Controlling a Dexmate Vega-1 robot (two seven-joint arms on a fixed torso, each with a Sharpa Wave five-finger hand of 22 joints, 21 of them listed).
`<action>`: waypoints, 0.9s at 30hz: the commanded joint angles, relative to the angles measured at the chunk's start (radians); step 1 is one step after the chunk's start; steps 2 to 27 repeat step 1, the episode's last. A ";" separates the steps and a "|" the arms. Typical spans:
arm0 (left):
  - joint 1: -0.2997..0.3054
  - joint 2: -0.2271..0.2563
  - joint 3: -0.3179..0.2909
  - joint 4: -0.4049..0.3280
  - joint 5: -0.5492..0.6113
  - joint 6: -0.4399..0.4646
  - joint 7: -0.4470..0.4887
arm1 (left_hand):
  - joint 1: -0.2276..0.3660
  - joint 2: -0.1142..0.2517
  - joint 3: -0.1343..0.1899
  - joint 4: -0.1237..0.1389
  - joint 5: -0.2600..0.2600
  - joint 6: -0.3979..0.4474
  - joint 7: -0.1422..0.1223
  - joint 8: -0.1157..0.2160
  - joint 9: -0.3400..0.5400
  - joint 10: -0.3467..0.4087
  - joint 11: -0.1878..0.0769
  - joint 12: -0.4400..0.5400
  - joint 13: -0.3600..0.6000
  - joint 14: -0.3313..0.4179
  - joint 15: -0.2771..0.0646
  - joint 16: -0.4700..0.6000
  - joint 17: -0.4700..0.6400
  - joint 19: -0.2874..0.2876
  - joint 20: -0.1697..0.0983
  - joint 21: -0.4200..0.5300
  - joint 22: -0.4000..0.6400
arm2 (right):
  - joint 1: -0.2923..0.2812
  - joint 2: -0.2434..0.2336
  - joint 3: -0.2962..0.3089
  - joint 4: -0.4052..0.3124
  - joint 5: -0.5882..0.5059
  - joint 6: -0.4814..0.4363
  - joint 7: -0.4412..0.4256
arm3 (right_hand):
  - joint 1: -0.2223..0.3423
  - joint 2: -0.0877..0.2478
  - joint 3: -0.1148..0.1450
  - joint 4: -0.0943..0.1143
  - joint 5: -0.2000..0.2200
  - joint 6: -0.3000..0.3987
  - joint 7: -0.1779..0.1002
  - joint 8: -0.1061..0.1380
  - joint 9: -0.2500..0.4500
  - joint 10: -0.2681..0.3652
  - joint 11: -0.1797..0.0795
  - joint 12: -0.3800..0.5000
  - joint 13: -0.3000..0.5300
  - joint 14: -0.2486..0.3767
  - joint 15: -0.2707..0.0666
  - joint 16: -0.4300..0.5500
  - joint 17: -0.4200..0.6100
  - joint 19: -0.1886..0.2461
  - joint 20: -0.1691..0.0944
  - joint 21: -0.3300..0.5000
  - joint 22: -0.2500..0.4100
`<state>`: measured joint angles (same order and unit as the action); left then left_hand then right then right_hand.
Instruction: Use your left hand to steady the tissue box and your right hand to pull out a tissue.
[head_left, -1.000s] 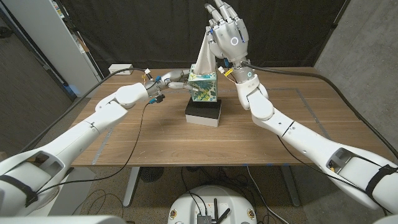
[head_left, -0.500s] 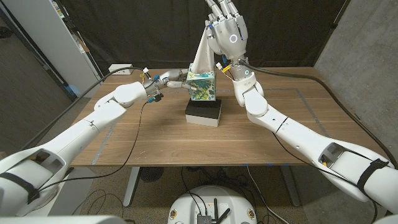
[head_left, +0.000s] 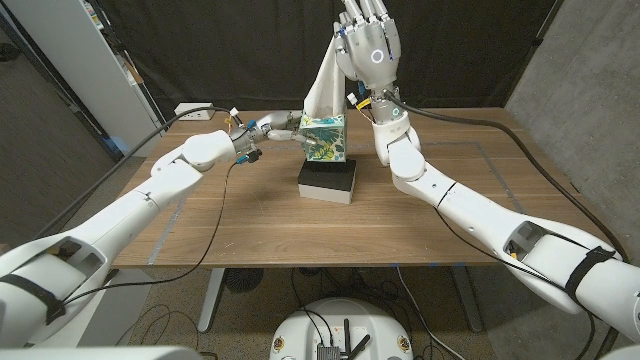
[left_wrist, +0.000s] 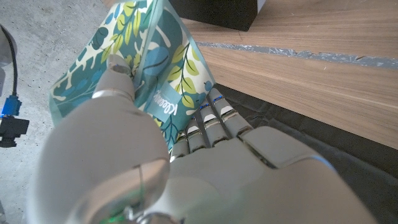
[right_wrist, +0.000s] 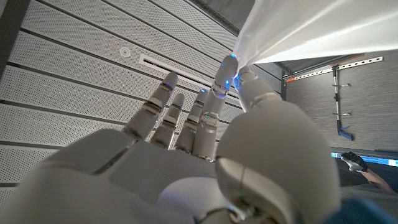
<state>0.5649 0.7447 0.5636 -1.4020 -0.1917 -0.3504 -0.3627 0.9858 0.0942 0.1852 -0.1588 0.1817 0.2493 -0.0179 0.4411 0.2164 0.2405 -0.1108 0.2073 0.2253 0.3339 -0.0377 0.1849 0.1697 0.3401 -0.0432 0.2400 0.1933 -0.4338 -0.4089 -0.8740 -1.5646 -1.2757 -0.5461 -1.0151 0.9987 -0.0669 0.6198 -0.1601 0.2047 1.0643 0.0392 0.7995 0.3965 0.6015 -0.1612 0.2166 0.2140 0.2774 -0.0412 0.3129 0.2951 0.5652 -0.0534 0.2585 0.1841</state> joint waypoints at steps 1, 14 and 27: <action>-0.019 -0.014 0.012 0.008 0.005 0.008 -0.013 | 0.001 0.005 0.007 0.001 0.004 0.007 0.002 0.001 0.002 0.000 -0.003 -0.001 0.002 -0.003 -0.109 -0.001 0.001 -0.006 -0.011 -0.002 0.003 | 0.024 0.025 0.006 0.053 0.044 -0.048 -0.088 | -0.005 -0.009 0.008 -0.002 0.003 0.004 -0.003 0.005 0.003 0.005 -0.007 -0.003 0.003 0.002 -0.154 -0.002 0.003 0.003 -0.029 -0.003 0.001; -0.019 -0.014 0.012 0.008 0.005 0.008 -0.013 | 0.001 0.005 0.007 0.001 0.004 0.007 0.002 0.001 0.002 0.000 -0.003 -0.001 0.002 -0.003 -0.109 -0.001 0.001 -0.006 -0.011 -0.002 0.003 | 0.024 0.025 0.006 0.053 0.044 -0.048 -0.088 | -0.005 -0.009 0.008 -0.002 0.003 0.004 -0.003 0.005 0.003 0.005 -0.007 -0.003 0.003 0.002 -0.154 -0.002 0.003 0.003 -0.029 -0.003 0.001; -0.019 -0.014 0.012 0.008 0.005 0.008 -0.013 | 0.001 0.005 0.007 0.001 0.004 0.007 0.002 0.001 0.002 0.000 -0.003 -0.001 0.002 -0.003 -0.109 -0.001 0.001 -0.006 -0.011 -0.002 0.003 | 0.024 0.025 0.006 0.053 0.044 -0.048 -0.088 | -0.005 -0.009 0.008 -0.002 0.003 0.004 -0.003 0.005 0.003 0.005 -0.007 -0.003 0.003 0.002 -0.154 -0.002 0.003 0.003 -0.029 -0.003 0.001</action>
